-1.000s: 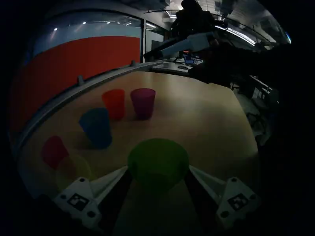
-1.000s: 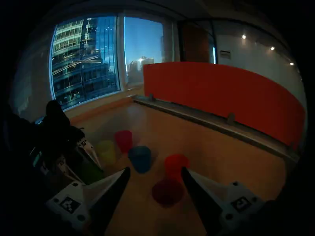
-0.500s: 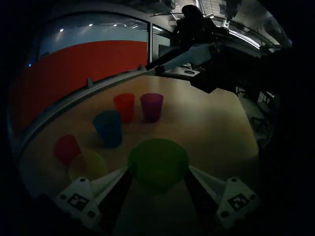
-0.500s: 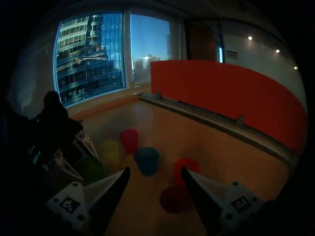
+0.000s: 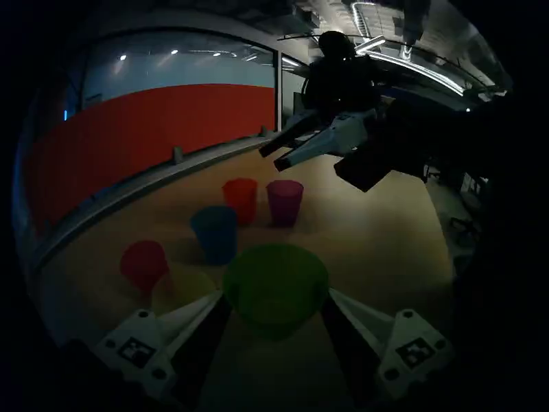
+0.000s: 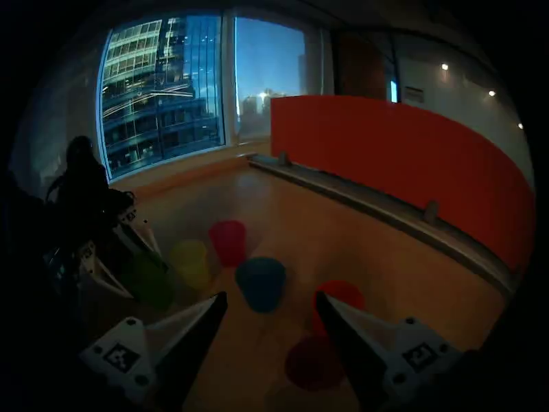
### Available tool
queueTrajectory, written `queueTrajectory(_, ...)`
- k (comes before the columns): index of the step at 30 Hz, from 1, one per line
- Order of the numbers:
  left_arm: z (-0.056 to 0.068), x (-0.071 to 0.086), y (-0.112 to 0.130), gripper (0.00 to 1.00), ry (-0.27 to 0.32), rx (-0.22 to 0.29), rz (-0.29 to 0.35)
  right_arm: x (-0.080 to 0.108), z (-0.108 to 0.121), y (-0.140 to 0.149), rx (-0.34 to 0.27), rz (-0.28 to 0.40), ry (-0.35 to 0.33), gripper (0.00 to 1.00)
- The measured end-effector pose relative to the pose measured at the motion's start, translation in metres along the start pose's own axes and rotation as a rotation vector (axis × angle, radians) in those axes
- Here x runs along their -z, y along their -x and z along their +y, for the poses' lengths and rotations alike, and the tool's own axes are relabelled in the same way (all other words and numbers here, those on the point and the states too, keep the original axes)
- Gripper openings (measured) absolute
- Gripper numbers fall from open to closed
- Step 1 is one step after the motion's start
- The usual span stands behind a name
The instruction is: Pour water
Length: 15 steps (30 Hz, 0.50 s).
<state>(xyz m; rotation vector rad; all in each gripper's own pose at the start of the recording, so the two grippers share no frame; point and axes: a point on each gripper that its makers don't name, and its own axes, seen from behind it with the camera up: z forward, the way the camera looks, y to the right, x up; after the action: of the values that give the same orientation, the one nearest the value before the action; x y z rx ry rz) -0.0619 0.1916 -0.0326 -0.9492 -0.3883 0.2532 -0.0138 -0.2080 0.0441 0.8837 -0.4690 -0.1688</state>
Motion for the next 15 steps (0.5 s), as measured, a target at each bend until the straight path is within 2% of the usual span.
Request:
queueTrajectory(9,-0.028,0.017,-0.021,0.85,-0.069,0.004,0.042,-0.019,-0.001,0.001,-0.002,-0.018,-0.003,1.0)
queueTrajectory(15,-0.041,0.028,-0.032,0.85,-0.098,0.018,0.066,-0.033,-0.002,0.006,-0.008,-0.039,-0.003,1.0)
